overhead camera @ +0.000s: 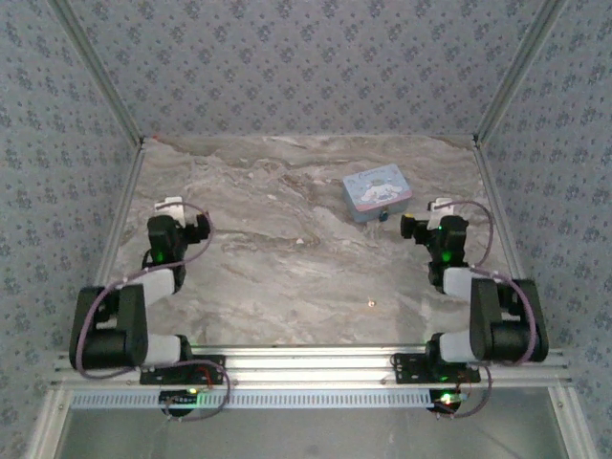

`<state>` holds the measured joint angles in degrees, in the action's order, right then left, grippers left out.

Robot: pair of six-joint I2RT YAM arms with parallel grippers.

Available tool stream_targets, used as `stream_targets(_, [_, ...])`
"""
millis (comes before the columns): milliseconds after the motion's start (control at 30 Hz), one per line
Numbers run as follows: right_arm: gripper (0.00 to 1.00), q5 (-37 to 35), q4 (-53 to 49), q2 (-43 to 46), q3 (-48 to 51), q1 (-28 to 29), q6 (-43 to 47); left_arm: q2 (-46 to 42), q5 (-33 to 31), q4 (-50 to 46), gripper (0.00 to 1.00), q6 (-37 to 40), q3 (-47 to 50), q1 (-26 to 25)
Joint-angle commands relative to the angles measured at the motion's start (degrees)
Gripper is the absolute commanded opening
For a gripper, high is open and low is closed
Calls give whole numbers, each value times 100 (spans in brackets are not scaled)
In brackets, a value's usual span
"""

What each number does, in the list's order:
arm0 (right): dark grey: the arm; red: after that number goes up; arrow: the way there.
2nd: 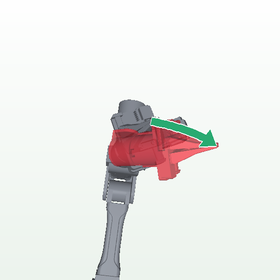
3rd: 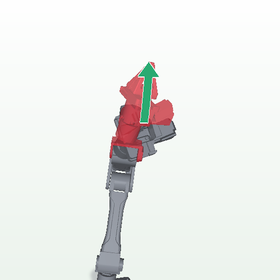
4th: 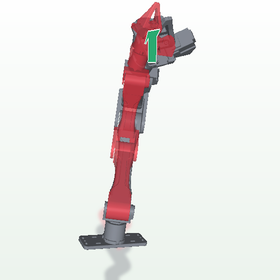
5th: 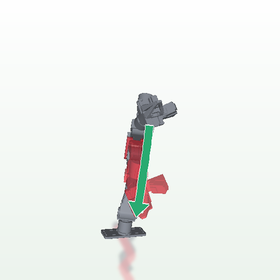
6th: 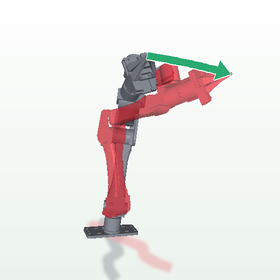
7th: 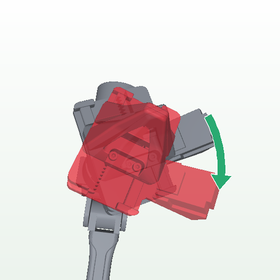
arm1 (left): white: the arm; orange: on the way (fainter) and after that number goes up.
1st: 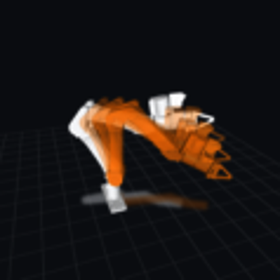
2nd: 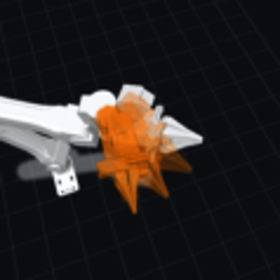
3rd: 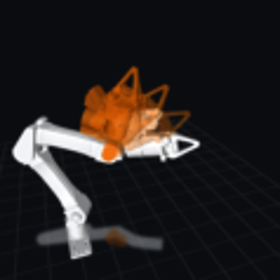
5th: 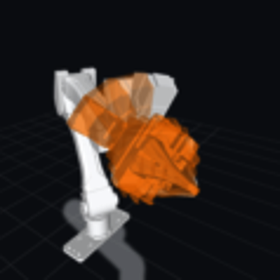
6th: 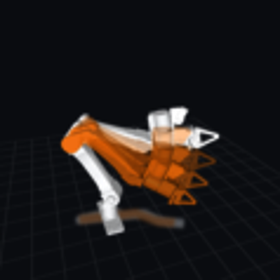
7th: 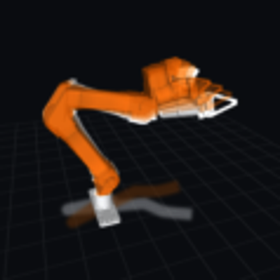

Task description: Unlock the padlock with the key

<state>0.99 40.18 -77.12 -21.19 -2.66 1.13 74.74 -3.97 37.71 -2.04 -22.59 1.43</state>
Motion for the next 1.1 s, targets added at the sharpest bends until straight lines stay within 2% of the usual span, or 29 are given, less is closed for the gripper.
stream_targets(0, [100,-170,-841,602,-184,-29,-199,-707,-241,-835,98,-241,-338,-98])
stream_targets(133, [100,-43,-1722,1167,-487,-5,-529,-1253,-288,-2460,98,-1030,-1162,-187])
stream_targets(200, [100,61,-2114,1326,-664,1,-681,-1354,-114,-3085,98,-1535,-1519,-219])
stream_targets(333, [100,325,-2815,1476,-1089,-8,-892,-1345,341,-3763,98,-2443,-1895,-438])
stream_targets(633, [100,1542,-3837,1062,-2061,-388,-1308,-862,778,-4232,98,-3315,-2405,-1582])
stream_targets(867, [100,1886,-4506,444,-2767,-474,-1246,25,1028,-4086,98,-3573,-2934,-2595])
stream_targets(1067, [100,2041,-4767,-166,-3230,-481,-1247,951,1316,-3805,98,-3780,-3470,-3140])
